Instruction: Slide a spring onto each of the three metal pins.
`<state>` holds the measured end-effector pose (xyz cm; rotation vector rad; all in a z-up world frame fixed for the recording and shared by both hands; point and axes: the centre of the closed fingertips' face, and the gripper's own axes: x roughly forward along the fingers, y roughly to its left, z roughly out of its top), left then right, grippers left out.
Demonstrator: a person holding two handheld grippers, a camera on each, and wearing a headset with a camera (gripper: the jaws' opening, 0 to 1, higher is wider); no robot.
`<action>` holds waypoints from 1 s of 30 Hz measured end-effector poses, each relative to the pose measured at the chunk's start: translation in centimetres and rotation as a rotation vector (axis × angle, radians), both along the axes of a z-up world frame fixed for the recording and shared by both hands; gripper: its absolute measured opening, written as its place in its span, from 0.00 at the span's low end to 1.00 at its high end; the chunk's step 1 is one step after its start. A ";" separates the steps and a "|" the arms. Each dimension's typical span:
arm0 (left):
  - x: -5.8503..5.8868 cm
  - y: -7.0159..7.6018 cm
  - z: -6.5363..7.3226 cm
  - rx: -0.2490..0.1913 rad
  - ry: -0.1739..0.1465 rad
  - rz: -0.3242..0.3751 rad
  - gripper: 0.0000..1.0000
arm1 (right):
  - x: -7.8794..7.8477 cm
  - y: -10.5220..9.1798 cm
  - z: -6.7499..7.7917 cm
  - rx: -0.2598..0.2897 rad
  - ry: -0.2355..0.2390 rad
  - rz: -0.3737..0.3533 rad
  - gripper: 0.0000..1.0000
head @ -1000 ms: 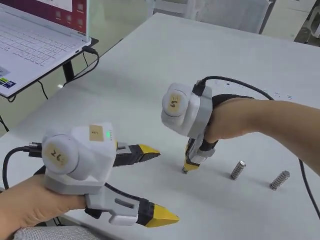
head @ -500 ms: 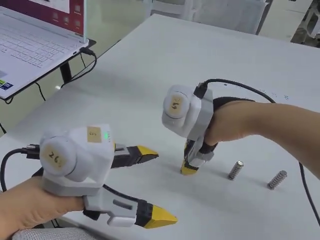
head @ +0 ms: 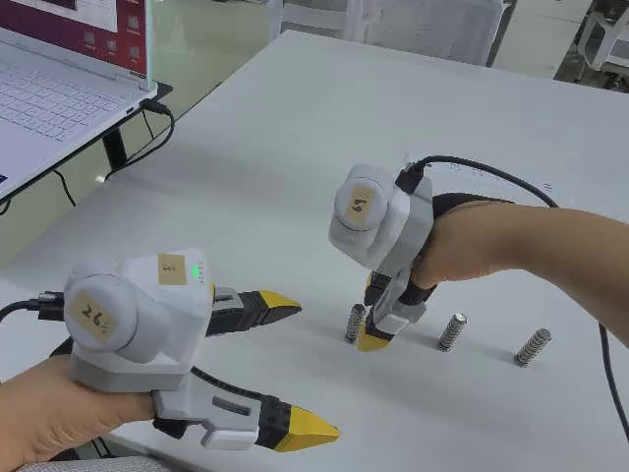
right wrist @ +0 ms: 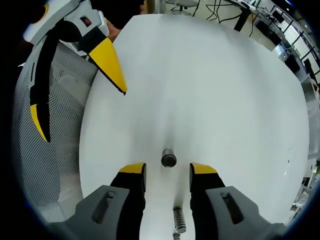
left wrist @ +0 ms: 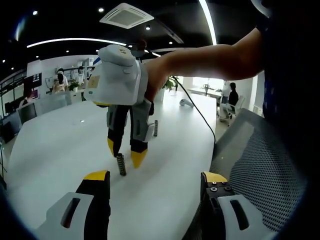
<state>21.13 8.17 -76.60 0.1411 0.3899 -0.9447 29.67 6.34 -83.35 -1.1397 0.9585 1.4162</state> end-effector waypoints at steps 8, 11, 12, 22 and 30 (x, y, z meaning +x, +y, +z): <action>0.2 0.0 0.0 0.005 0.002 -0.005 0.70 | -0.8 -0.5 0.7 0.059 0.017 -0.045 0.34; 0.3 0.1 0.0 0.008 0.002 -0.008 0.70 | -1.3 -1.0 1.0 0.083 0.014 -0.058 0.34; 0.3 0.0 0.1 0.010 0.001 -0.009 0.70 | -1.5 -1.1 1.1 0.092 0.016 -0.063 0.34; 0.7 0.1 0.4 0.022 -0.005 -0.020 0.70 | -3.1 -2.1 2.1 0.202 0.029 -0.144 0.34; 0.8 0.0 0.1 0.020 0.004 -0.020 0.70 | -4.1 -3.6 3.1 0.301 0.034 -0.240 0.34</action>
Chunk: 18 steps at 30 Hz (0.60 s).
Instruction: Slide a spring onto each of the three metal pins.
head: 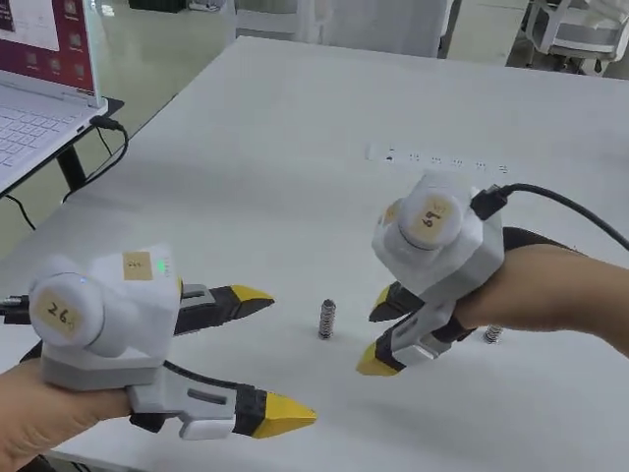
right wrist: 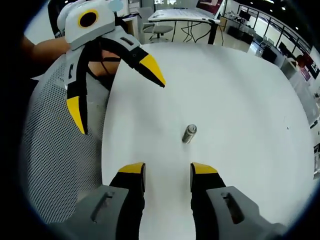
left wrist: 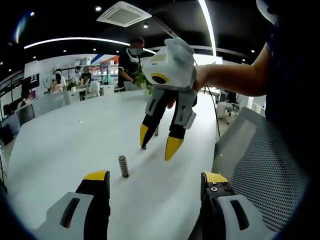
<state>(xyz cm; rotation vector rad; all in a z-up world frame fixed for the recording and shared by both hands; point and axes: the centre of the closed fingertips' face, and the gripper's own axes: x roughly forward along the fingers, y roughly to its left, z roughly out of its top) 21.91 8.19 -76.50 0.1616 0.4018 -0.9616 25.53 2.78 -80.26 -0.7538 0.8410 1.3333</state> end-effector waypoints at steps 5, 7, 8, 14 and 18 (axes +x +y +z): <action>-0.1 0.0 -0.1 -0.009 0.010 -0.001 0.70 | -0.5 -0.9 0.5 0.075 0.009 -0.061 0.35; -0.1 0.0 -0.2 -0.012 0.013 0.000 0.70 | -0.8 -1.4 0.6 0.092 0.014 -0.085 0.35; -0.1 0.0 -0.2 -0.013 0.014 0.000 0.70 | -0.9 -1.6 0.7 0.097 0.013 -0.093 0.35; -0.1 -0.2 -0.4 -0.015 0.021 -0.005 0.70 | -1.4 -3.0 1.0 0.125 0.000 -0.137 0.36; -0.1 -0.1 -0.4 -0.013 0.025 -0.005 0.70 | -1.5 -4.1 1.2 0.158 -0.003 -0.185 0.36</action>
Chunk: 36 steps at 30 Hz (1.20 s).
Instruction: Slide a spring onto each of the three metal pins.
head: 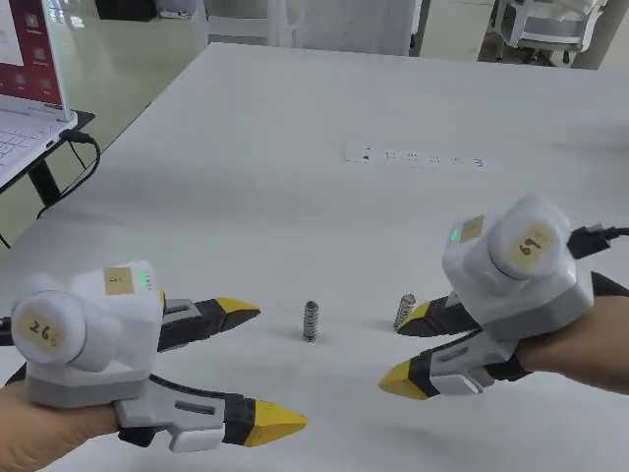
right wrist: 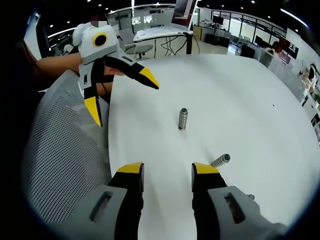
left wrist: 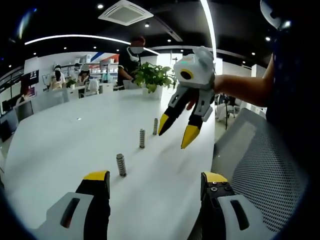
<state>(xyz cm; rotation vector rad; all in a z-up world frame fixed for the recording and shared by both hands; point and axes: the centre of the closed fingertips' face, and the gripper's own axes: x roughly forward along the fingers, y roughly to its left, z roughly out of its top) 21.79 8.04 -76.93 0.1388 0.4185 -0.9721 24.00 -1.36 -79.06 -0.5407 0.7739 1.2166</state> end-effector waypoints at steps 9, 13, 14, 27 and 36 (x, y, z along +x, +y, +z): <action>0.0 0.0 -0.1 0.000 0.008 0.004 0.70 | 0.5 -3.3 0.2 0.075 -0.005 -0.132 0.37; 0.1 -0.1 -0.4 -0.002 0.015 0.005 0.70 | 0.6 -4.9 0.2 0.095 -0.011 -0.183 0.37; 0.1 -0.1 -0.4 0.000 0.016 0.004 0.70 | 0.6 -5.2 0.2 0.097 -0.014 -0.190 0.37; 0.7 -0.3 -0.7 0.006 0.023 -0.002 0.70 | 2.1 -10.6 0.5 0.151 -0.072 -0.357 0.42; 1.0 -0.2 -0.8 0.008 0.022 0.008 0.70 | 2.3 -11.9 0.5 0.211 -0.106 -0.394 0.50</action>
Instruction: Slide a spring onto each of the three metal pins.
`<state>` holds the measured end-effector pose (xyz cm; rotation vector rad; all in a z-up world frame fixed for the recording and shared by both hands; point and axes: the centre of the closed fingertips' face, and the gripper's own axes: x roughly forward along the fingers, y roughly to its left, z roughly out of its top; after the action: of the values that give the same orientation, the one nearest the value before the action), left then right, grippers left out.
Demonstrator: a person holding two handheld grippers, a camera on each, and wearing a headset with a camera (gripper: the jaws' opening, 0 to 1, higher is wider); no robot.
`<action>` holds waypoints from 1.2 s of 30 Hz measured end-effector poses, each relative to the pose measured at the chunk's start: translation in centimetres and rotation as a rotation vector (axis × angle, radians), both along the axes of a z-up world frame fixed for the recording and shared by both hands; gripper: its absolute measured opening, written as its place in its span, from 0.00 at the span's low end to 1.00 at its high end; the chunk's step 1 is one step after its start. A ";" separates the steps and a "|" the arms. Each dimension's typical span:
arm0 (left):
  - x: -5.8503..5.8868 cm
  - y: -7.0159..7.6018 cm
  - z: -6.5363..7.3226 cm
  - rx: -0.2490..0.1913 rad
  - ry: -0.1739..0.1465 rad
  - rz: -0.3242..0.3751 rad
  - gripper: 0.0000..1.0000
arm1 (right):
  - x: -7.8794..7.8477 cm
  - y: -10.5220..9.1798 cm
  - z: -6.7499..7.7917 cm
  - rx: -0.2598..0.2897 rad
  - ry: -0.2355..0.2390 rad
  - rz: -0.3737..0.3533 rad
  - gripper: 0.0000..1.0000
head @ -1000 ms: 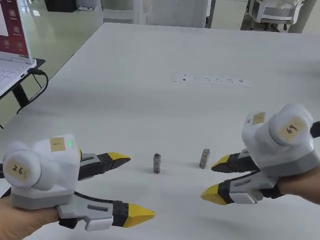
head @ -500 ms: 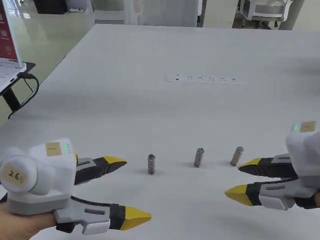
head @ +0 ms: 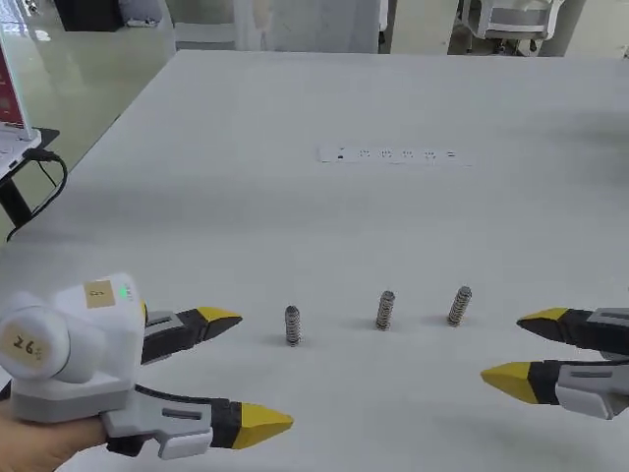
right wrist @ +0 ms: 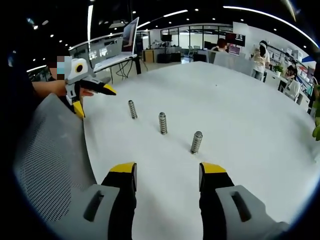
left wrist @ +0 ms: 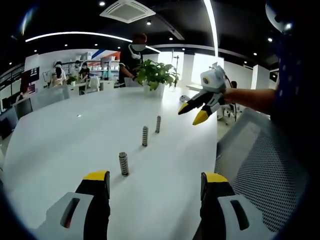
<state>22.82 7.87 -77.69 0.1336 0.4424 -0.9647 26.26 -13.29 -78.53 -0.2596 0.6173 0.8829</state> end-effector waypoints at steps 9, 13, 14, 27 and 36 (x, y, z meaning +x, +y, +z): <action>0.1 0.2 -0.3 -0.003 0.007 0.014 0.71 | 0.3 -0.3 0.0 0.030 -0.060 0.007 0.70; 0.2 0.3 -0.4 -0.004 0.008 0.022 0.71 | 0.3 -0.4 -0.1 0.041 -0.071 0.007 0.80; 0.3 0.3 -0.5 -0.005 0.008 0.025 0.71 | 0.4 -0.4 -0.2 0.046 -0.076 0.006 0.82; 0.3 0.5 -0.8 -0.005 0.016 0.041 0.74 | -0.1 -0.5 -1.0 0.056 -0.081 0.032 0.99; 0.2 0.7 -1.2 -0.002 0.023 0.060 0.81 | -0.1 -0.6 -1.0 0.063 -0.072 0.021 0.99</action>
<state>23.04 8.62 -78.89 0.1073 0.4639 -0.9086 26.15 -13.92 -79.56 -0.2399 0.5198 0.9075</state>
